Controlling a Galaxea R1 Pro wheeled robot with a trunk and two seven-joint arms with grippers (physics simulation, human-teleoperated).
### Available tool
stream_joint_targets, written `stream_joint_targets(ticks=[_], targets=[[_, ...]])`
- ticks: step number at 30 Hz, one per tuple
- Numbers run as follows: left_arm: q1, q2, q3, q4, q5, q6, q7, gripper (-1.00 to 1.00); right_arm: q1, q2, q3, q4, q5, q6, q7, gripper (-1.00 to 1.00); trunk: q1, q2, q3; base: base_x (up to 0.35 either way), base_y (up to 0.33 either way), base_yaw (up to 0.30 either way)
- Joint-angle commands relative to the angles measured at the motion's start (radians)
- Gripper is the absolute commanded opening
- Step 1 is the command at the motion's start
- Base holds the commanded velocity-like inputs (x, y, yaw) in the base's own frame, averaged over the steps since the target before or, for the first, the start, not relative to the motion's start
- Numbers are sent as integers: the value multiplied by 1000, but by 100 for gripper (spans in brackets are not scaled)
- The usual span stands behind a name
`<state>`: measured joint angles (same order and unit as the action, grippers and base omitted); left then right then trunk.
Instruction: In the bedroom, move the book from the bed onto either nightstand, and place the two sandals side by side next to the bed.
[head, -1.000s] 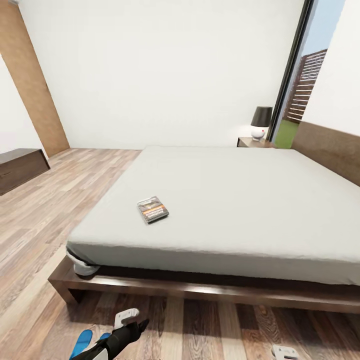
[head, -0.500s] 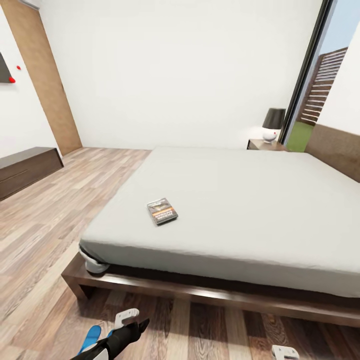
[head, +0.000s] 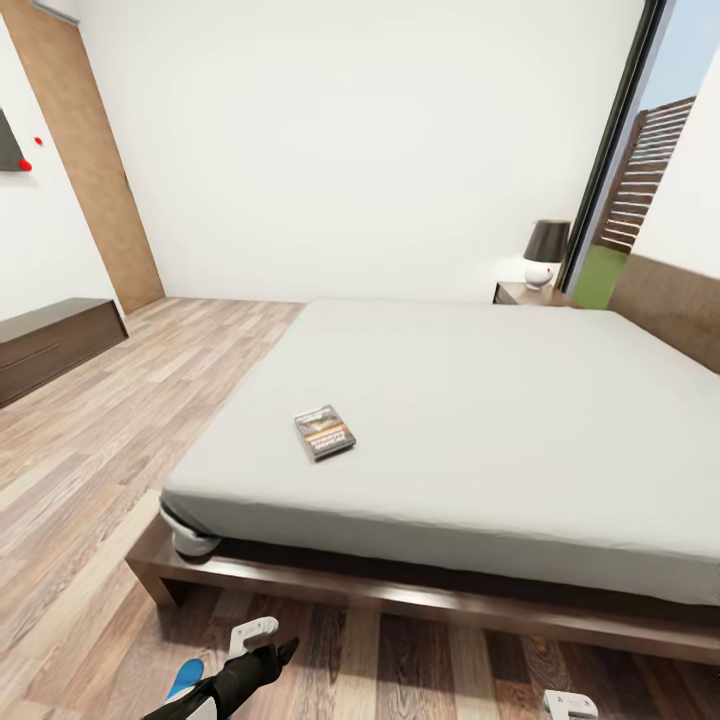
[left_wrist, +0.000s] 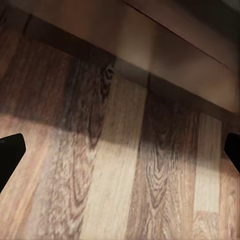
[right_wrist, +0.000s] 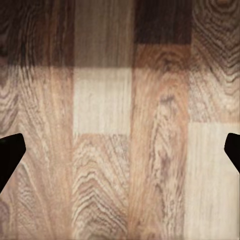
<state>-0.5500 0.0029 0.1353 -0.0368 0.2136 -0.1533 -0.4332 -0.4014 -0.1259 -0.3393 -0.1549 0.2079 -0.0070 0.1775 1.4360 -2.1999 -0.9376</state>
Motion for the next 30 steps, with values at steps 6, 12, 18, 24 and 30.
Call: stream_joint_targets(ticks=[6, 12, 18, 24, 30], targets=[[-1, 0, 7, 2, 0, -1, -5, 100, 0, 0, -8, 0, 10, -1, 5, 100, -23, 42, 22, 0, 0, -176], [-1, 0, 7, 2, 0, -1, -5, 100, 0, 0, -9, 0, 10, -1, 5, 100, -46, 84, 43, 0, 0, -93], [-1, 0, 7, 2, 0, -1, -5, 100, 0, 0, -9, 0, 10, -1, 5, 100, -69, 126, 62, 0, 0, -62], [-1, 0, 7, 2, 0, -1, -5, 100, 0, 0, -9, 0, 10, -1, 5, 100, -92, 168, 84, 0, 0, -180], [-1, 0, 7, 2, 0, -1, -5, 100, 0, 0, -9, 0, 8, -1, 5, 100, -115, 210, 103, 0, 0, -49]])
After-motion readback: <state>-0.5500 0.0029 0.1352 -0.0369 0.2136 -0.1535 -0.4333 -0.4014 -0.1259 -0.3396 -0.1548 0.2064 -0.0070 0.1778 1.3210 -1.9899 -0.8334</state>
